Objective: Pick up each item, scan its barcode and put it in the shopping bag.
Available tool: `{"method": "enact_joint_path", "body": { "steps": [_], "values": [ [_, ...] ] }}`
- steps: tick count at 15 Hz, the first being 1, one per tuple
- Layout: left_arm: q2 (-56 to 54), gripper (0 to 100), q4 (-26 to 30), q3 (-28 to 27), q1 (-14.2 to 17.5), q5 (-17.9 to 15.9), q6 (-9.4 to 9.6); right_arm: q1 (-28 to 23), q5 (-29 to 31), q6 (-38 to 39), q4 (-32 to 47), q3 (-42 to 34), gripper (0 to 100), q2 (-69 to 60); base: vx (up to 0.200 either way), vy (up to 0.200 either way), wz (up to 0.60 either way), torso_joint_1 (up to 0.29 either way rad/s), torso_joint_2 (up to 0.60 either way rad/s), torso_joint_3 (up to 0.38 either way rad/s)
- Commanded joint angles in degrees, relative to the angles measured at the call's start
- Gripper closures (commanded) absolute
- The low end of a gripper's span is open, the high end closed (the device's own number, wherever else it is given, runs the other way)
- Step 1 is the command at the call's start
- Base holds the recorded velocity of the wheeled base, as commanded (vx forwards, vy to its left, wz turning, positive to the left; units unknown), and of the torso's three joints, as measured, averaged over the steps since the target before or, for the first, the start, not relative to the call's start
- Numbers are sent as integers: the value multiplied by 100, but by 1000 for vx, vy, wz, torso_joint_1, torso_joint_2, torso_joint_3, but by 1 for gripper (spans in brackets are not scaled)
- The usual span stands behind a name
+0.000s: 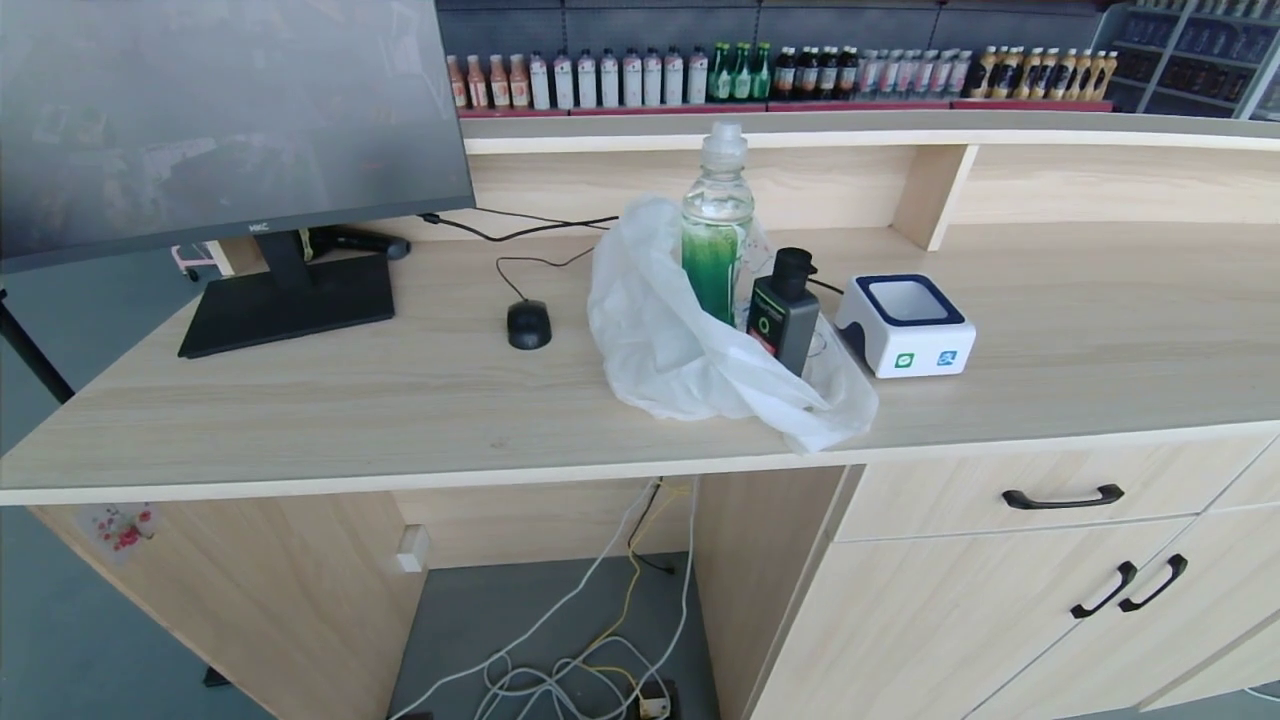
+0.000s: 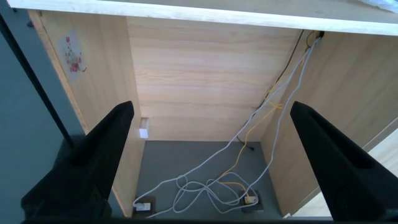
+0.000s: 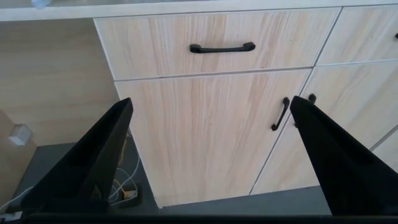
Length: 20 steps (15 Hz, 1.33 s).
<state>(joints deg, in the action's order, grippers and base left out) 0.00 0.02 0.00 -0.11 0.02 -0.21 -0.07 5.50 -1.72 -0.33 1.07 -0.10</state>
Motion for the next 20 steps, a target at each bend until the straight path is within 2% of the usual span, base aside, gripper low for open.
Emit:
{"method": "enact_joint_path", "body": {
  "steps": [1,20],
  "values": [
    [0,0,-2,0,11,-2,-14,16,4,-4,-2,-2,0,10,0,-200,0,12,12,2],
    [0,0,-2,0,11,-2,-14,16,13,374,-11,-107,0,10,0,-200,0,3,4,4]
  ]
}}
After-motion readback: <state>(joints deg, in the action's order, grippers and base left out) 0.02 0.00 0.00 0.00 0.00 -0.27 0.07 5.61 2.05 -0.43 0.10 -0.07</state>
